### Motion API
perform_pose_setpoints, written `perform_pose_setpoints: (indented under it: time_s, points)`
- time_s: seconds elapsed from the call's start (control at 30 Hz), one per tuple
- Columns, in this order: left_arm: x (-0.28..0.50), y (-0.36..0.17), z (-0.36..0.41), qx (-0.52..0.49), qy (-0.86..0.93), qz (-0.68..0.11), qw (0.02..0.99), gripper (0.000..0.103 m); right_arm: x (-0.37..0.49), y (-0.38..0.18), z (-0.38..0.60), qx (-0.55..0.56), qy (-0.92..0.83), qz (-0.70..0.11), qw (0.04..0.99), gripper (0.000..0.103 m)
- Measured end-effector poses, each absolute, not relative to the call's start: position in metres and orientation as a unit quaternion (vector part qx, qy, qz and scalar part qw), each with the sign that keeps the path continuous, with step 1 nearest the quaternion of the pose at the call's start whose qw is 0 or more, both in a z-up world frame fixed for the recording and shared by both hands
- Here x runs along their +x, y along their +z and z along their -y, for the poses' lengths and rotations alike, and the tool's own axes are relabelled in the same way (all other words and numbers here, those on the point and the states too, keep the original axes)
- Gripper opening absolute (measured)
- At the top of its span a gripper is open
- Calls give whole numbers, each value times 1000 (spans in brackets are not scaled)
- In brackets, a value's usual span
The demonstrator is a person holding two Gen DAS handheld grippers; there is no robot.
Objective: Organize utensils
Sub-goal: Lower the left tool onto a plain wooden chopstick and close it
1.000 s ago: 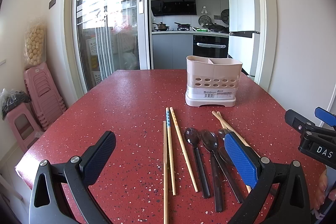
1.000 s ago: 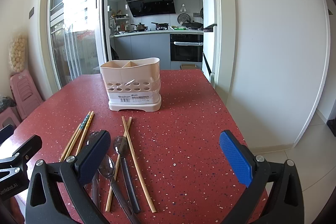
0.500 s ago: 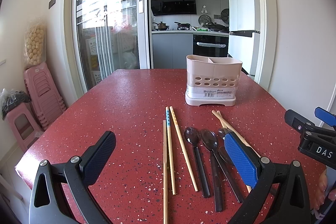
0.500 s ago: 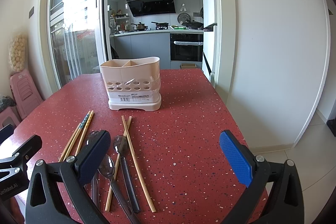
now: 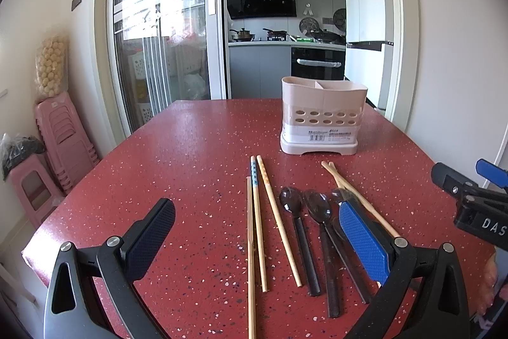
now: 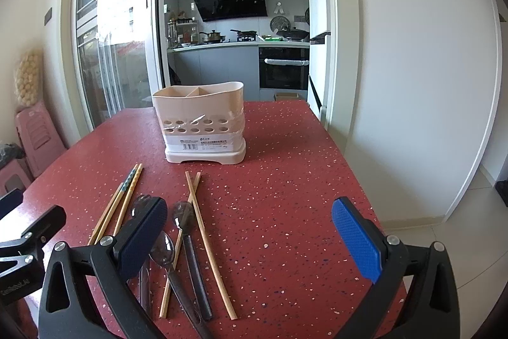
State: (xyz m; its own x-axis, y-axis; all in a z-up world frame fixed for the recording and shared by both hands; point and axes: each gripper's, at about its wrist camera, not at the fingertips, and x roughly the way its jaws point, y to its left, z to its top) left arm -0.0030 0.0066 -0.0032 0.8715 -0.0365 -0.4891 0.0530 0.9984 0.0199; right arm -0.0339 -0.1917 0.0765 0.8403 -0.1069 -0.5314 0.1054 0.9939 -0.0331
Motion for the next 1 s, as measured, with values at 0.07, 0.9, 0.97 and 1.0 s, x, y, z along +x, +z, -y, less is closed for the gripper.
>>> perform_pose_setpoints:
  time_s: [0.07, 0.9, 0.97, 1.0]
  points:
    - [2, -4, -10, 20, -22, -264, 964, 103, -32, 77, 192, -3, -50, -283, 958, 103]
    - [91, -68, -68, 5, -38, -457, 889, 103, 65, 0, 192, -56, 25, -552, 832, 103]
    - [94, -69, -67, 2, -43, -458, 888, 103, 69, -3, 191, -62, 21, -555, 830, 103]
    - [95, -69, -65, 3, -45, -459, 887, 103, 72, -6, 191, -64, 19, -555, 829, 103]
